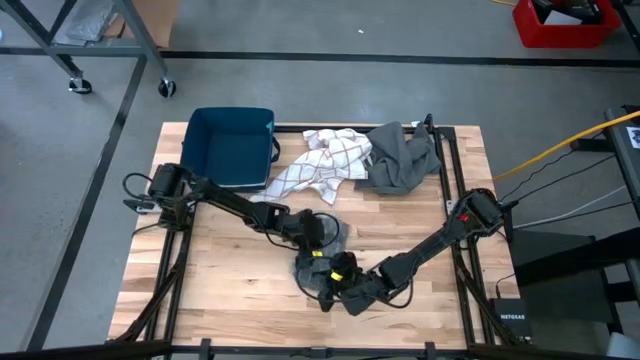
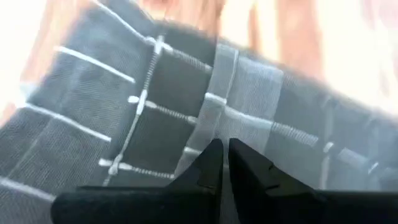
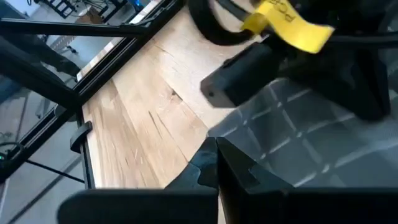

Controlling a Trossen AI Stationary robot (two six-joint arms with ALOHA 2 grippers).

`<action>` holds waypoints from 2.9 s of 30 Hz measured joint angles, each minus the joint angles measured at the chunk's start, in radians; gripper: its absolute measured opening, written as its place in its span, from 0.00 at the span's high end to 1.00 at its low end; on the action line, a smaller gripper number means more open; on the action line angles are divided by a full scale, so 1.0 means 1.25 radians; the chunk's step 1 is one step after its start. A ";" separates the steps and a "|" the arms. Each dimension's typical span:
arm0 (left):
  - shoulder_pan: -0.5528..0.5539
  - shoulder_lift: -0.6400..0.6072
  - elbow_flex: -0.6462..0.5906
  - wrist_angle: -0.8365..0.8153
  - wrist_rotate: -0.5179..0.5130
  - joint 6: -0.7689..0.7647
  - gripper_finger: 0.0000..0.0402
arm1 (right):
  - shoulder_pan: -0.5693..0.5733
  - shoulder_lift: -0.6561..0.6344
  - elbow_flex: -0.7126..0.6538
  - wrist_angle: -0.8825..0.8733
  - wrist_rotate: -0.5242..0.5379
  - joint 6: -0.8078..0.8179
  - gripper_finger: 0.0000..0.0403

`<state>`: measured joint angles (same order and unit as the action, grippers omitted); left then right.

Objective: Fold towel
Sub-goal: Fold the gray patterned towel

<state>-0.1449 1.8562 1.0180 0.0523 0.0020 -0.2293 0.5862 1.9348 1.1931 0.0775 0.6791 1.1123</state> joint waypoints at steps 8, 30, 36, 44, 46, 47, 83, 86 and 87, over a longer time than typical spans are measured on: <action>0.003 -0.018 0.007 0.125 0.014 -0.034 0.95 | 0.013 -0.054 0.000 -0.109 0.007 0.014 1.00; 0.020 -0.546 0.010 -0.493 0.007 0.230 0.95 | -0.185 -0.034 0.000 -0.105 -0.183 0.068 1.00; 0.029 -0.661 0.010 -0.532 -0.019 0.225 0.95 | -0.228 -0.003 0.000 -0.117 -0.321 0.120 1.00; 0.029 -0.720 0.010 -0.604 -0.066 0.226 0.95 | -0.217 0.001 0.000 -0.381 -0.435 0.300 1.00; 0.029 -0.721 0.010 -0.630 -0.069 0.226 0.95 | -0.208 -0.002 0.004 -0.462 -0.460 0.342 1.00; 0.029 -0.721 0.010 -0.644 -0.070 0.226 0.95 | -0.204 -0.004 0.005 -0.498 -0.471 0.358 1.00; 0.029 -0.719 0.009 -0.690 -0.097 0.232 0.95 | -0.060 -0.156 0.000 -0.723 -0.509 0.358 1.00; 0.029 -0.719 0.009 -0.690 -0.097 0.232 0.95 | -0.048 -0.131 -0.001 -0.716 -0.516 0.365 1.00; 0.029 -0.719 0.009 -0.690 -0.097 0.232 0.95 | -0.041 -0.122 -0.001 -0.718 -0.518 0.368 1.00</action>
<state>-0.1081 0.9577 1.0290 -0.8102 -0.1192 0.0601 0.5344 1.7822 1.1913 -0.8197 0.0314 1.5718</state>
